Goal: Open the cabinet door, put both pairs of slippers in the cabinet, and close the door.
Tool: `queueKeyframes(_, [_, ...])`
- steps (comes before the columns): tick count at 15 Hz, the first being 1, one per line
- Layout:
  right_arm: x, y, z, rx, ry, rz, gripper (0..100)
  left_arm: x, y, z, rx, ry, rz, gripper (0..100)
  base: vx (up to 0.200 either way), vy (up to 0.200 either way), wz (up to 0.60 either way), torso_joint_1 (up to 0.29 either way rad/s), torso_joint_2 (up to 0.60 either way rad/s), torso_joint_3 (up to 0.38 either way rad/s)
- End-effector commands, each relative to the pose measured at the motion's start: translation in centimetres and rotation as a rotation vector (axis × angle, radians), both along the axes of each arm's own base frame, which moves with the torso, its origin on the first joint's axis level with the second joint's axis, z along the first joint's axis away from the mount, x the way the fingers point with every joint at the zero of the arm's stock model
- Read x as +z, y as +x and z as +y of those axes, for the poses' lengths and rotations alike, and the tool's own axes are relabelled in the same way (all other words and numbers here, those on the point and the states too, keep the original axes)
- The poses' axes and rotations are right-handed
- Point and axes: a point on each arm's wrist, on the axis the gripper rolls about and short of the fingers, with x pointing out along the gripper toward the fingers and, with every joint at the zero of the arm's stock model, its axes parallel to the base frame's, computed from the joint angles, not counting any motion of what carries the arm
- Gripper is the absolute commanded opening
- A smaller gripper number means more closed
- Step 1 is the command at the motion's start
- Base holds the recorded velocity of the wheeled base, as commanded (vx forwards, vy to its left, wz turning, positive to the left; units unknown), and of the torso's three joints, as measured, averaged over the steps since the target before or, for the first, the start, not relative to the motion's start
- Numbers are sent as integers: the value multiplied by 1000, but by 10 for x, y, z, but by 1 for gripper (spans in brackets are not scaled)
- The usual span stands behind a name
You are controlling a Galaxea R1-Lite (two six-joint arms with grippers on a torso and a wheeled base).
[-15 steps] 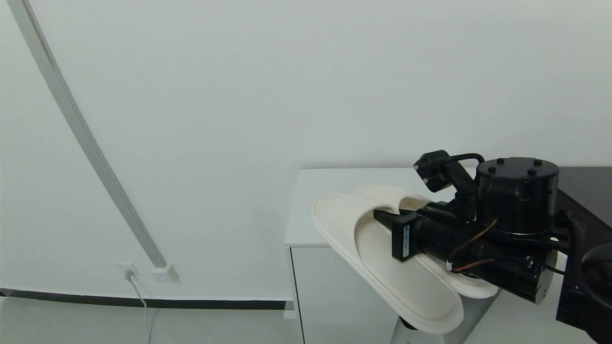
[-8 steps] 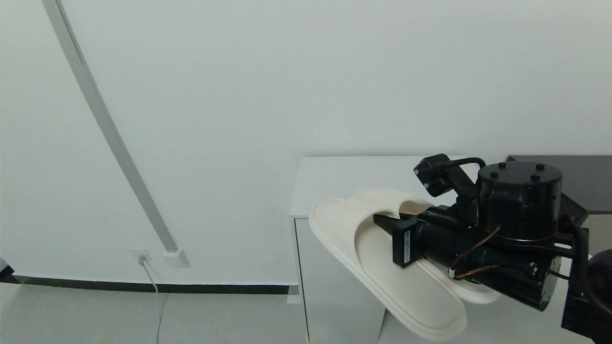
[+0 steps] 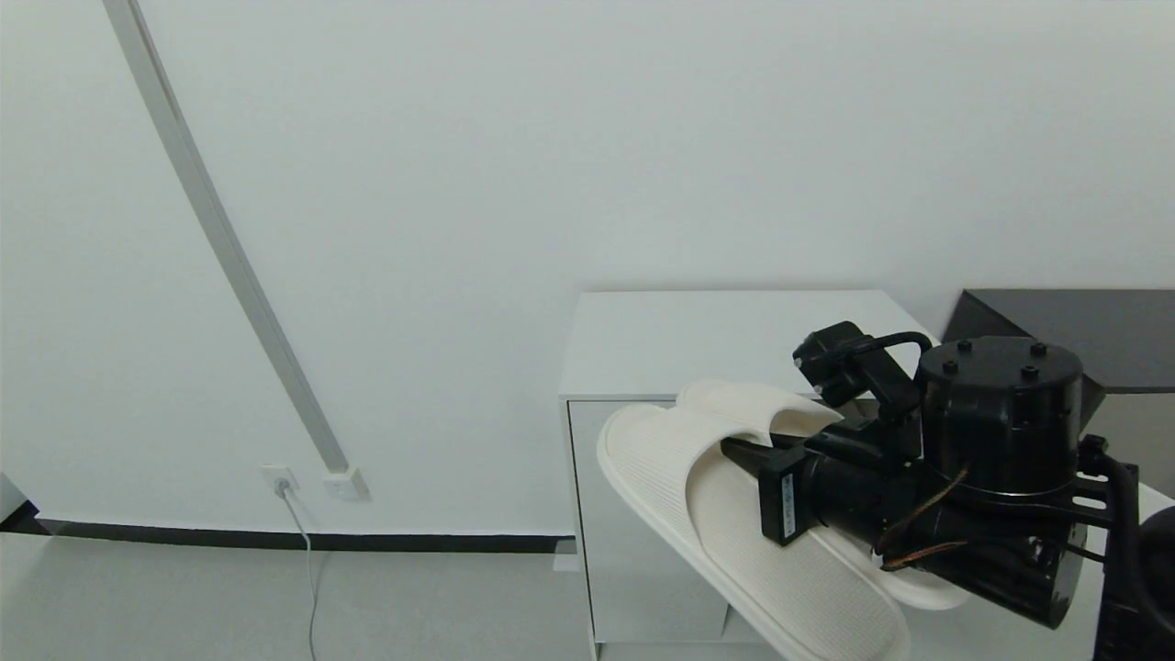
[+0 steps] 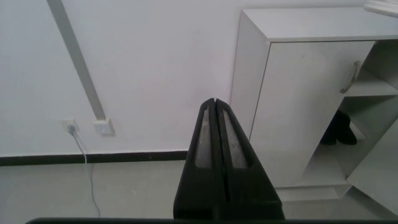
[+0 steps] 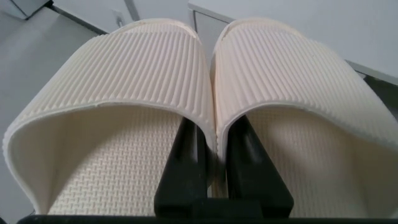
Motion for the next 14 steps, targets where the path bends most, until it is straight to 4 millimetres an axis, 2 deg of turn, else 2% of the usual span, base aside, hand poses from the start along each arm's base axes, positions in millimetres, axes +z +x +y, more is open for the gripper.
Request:
queueKeyframes(1, [-1, -1, -1, -2, -3, 3, 0, 0, 0, 0, -1, 0, 0, 0, 0, 0, 0, 0, 0, 0])
queueKeyframes(9, [-7, 0, -1, -2, -17, 17, 0, 0, 0, 0, -1, 3, 1, 0, 0, 0, 0, 0, 0, 0])
queueKeyframes(14, [-7, -1, -5, -12, -1, -1, 0, 0, 0, 0, -1, 3, 0, 0, 0, -200, 0, 2, -1, 0])
